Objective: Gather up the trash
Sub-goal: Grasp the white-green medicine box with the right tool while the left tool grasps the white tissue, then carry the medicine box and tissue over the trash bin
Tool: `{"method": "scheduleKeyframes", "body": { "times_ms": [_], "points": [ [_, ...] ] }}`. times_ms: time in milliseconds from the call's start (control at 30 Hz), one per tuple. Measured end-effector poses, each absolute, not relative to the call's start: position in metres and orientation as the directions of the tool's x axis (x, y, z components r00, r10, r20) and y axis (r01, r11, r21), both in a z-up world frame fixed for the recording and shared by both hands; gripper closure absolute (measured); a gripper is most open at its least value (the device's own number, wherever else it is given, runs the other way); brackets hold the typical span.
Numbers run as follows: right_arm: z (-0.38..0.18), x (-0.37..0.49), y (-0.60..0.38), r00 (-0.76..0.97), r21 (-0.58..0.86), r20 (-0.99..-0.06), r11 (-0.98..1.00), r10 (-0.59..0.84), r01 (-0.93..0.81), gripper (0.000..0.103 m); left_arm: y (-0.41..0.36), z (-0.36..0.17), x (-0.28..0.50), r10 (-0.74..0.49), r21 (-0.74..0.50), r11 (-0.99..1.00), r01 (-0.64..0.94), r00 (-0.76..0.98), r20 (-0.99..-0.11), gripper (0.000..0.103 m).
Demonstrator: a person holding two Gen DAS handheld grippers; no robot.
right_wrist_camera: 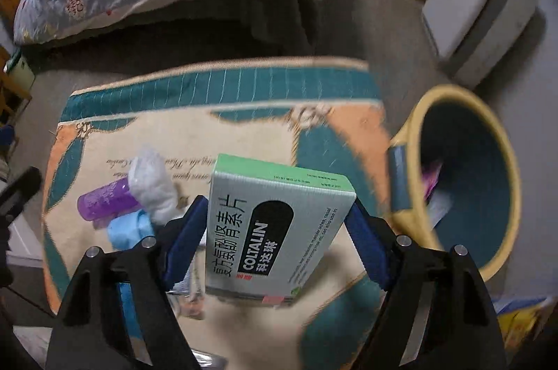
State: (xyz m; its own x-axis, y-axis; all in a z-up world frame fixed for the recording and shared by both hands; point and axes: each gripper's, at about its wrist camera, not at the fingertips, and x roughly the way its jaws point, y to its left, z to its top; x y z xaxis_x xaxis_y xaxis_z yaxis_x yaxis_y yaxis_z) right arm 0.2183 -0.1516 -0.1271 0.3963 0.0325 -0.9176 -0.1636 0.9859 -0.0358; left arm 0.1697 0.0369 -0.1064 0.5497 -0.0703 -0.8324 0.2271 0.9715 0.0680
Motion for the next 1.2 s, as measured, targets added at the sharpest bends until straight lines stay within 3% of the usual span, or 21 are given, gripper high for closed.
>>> {"method": "scheduleKeyframes", "body": {
  "times_ms": [500,700,800,867,1200],
  "points": [
    [-0.098,0.235,-0.204,0.49,0.052,-0.867,0.995,0.089,-0.089,0.027,-0.036,-0.16,0.196,-0.063,0.093,0.934,0.345,0.415,-0.908,0.014],
    [-0.092,0.236,-0.209,0.504,0.07,-0.856,0.993,0.111,-0.099,0.027,-0.047,-0.176,0.2,-0.067,0.075,0.922,0.38,0.346,-0.936,0.04],
    [-0.09,0.236,-0.212,0.506,0.077,-0.854,0.992,0.119,-0.103,0.027,-0.053,-0.181,0.2,-0.071,0.07,0.912,0.403,0.323,-0.944,0.059],
    [-0.089,0.236,-0.215,0.507,0.08,-0.853,0.992,0.121,-0.102,0.027,-0.056,-0.182,0.201,-0.071,0.069,0.905,0.419,0.31,-0.948,0.08],
    [-0.072,0.237,-0.24,0.534,0.15,-0.831,0.987,0.154,-0.051,0.027,-0.066,-0.13,0.197,-0.173,0.034,0.899,0.437,0.425,-0.889,0.083]
  ]
}}
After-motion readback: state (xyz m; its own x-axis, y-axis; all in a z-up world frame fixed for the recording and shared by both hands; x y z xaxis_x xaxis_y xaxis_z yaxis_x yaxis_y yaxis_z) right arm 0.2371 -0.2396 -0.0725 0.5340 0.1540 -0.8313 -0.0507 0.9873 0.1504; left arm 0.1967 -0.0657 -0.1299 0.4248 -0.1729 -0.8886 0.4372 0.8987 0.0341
